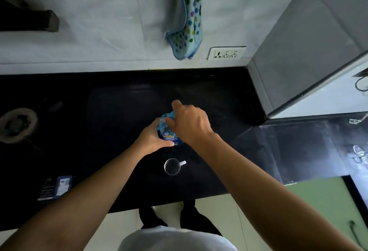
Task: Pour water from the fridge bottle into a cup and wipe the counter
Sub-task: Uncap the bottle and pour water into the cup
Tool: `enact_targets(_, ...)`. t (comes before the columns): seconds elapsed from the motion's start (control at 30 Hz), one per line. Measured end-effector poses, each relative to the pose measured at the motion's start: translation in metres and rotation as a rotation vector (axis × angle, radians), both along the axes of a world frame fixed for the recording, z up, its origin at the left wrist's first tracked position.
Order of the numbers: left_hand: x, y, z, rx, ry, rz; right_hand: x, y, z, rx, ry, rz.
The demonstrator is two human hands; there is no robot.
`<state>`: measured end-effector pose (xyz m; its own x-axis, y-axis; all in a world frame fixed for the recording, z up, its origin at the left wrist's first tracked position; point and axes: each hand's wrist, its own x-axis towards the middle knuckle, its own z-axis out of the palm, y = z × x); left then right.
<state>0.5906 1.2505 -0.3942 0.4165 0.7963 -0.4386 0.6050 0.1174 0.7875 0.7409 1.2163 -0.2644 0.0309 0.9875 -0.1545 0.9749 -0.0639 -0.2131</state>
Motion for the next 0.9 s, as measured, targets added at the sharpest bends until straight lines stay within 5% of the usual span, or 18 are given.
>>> enact_targets(0.27, 0.001, 0.010, 0.007, 0.033, -0.045, -0.038, -0.001, 0.009, 0.004, -0.044, 0.113, -0.116)
enact_targets(0.53, -0.030, -0.023, 0.097, 0.200, -0.273, 0.069, 0.010, -0.005, 0.084, 0.227, 0.324, -0.142)
enact_targets(0.67, -0.051, -0.041, 0.132, 0.239, -0.319, 0.125, -0.012, -0.010, 0.124, 0.291, 0.220, -0.090)
enact_targets(0.9, -0.088, -0.051, 0.150, 0.254, -0.408, 0.145, -0.039, -0.020, 0.147, 0.374, 0.382, 0.213)
